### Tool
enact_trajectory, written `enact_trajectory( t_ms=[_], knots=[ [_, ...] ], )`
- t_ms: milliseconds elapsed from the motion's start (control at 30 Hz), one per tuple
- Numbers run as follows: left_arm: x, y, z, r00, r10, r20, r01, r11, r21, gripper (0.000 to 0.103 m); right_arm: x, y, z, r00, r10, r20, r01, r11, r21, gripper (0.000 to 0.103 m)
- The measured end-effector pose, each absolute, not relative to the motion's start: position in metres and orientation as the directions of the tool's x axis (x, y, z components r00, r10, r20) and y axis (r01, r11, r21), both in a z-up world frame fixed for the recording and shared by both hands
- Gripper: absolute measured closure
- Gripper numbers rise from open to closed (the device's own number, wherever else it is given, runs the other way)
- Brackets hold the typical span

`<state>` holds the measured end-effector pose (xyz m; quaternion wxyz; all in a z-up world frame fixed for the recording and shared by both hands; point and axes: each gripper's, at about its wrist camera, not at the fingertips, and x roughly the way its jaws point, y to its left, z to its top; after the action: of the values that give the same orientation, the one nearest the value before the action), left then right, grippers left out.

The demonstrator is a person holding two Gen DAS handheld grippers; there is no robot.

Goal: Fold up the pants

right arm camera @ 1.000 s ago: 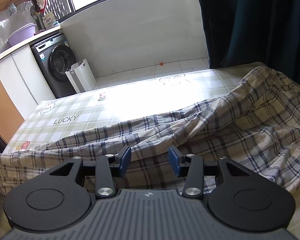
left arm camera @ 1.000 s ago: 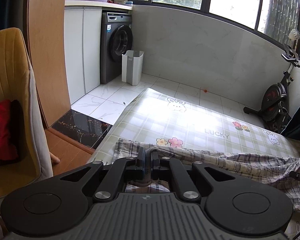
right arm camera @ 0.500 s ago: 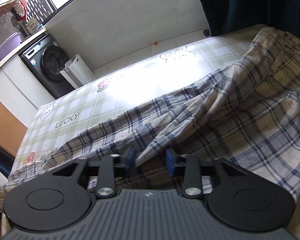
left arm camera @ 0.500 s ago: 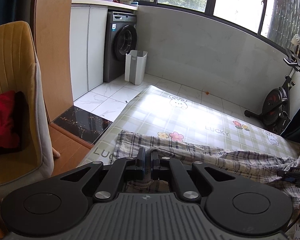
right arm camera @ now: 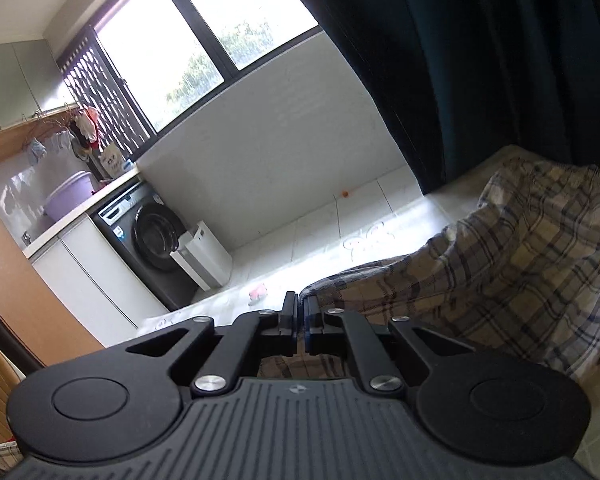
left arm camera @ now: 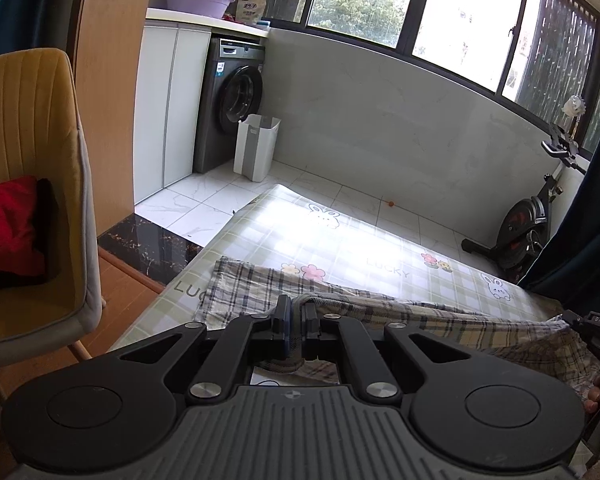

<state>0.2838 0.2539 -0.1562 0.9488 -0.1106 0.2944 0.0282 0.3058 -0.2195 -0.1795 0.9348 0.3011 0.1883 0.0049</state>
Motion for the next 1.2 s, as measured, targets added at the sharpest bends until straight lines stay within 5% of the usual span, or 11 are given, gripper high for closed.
enact_trajectory(
  t_ms=[500, 933, 1033, 1100, 1200],
  knots=[
    [0.464, 0.284, -0.254, 0.697, 0.072, -0.713, -0.247, 0.958, -0.146, 0.097, 0.428, -0.165, -0.227, 0.849, 0.101, -0.519, 0.107, 0.929, 0.355, 0.100],
    [0.524, 0.299, -0.279, 0.631, 0.066, -0.773, -0.282, 0.948, -0.148, 0.097, 0.474, -0.153, -0.248, 0.804, 0.087, -0.588, 0.134, 0.937, 0.322, 0.100],
    [0.534, 0.300, -0.289, 0.603, 0.082, -0.794, -0.284, 0.951, -0.118, 0.086, 0.484, -0.154, -0.256, 0.783, 0.083, -0.617, 0.156, 0.934, 0.323, 0.098],
    [0.533, 0.304, -0.286, 0.607, 0.117, -0.786, -0.313, 0.944, -0.102, 0.056, 0.486, -0.154, -0.257, 0.771, 0.077, -0.632, 0.159, 0.937, 0.309, 0.095],
    [0.523, 0.312, -0.271, 0.640, 0.136, -0.757, -0.327, 0.939, -0.107, 0.054, 0.475, -0.154, -0.250, 0.784, 0.080, -0.615, 0.138, 0.944, 0.299, 0.078]
  ],
)
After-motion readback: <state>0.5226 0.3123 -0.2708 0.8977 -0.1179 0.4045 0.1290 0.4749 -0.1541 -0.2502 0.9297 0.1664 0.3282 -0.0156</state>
